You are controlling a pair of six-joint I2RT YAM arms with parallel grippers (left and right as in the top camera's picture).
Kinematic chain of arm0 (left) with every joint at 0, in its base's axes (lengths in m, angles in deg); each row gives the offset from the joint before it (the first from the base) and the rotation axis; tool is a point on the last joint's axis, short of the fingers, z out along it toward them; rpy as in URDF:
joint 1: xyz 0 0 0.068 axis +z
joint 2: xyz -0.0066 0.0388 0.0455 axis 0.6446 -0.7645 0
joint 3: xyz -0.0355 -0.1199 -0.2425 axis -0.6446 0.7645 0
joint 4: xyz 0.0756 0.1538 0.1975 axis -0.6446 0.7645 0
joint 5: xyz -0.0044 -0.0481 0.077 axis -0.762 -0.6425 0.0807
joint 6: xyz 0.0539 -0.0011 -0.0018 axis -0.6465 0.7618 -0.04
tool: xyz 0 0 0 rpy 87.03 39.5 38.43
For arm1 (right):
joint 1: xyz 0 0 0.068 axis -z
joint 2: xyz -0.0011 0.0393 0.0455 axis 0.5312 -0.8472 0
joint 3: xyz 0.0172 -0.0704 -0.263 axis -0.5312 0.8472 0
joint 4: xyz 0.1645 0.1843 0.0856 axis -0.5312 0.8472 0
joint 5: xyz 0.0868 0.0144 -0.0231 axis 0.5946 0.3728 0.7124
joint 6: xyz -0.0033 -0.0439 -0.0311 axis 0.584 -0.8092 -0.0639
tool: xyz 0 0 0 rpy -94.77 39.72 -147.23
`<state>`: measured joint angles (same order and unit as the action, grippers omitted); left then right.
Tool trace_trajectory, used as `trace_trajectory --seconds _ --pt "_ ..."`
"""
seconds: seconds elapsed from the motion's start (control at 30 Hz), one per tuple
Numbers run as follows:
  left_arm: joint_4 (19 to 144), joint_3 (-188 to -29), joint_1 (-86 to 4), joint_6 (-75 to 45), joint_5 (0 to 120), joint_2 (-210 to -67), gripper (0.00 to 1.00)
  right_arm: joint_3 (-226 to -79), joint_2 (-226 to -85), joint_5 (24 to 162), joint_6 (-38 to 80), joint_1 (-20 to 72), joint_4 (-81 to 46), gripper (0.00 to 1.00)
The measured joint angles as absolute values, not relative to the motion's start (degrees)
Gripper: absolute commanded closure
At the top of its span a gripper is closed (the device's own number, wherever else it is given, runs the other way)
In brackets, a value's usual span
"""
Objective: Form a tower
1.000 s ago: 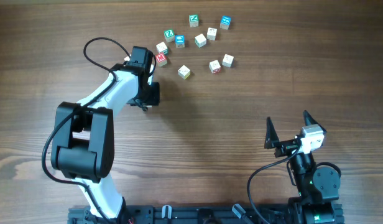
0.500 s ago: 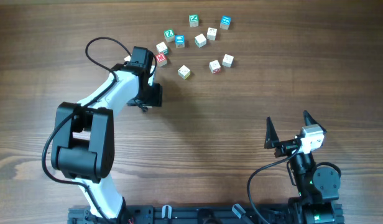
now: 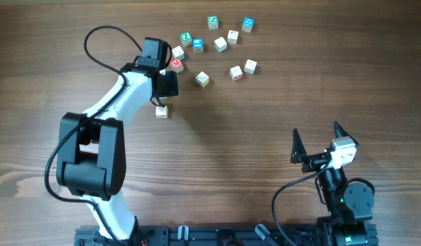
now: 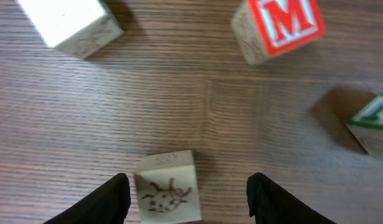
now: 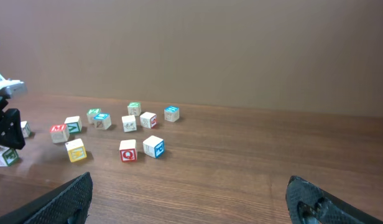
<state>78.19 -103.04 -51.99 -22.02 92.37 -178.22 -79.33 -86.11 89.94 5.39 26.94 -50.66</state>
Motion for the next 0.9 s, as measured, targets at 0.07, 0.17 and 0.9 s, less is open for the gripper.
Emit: trace_trajectory --seconds 0.07,0.17,0.9 --pt "78.17 -103.04 -51.99 -21.01 93.05 -178.22 0.37 -79.33 -86.11 89.92 5.39 26.94 -50.66 0.00" --pt "78.17 -103.04 -51.99 -20.29 93.72 -178.22 0.39 -79.33 -86.11 89.92 5.39 26.94 -50.66 0.00" --pt "79.27 -103.04 -51.99 -18.02 93.90 -179.38 0.62 -79.33 -86.11 89.92 5.39 26.94 -50.66 0.00"
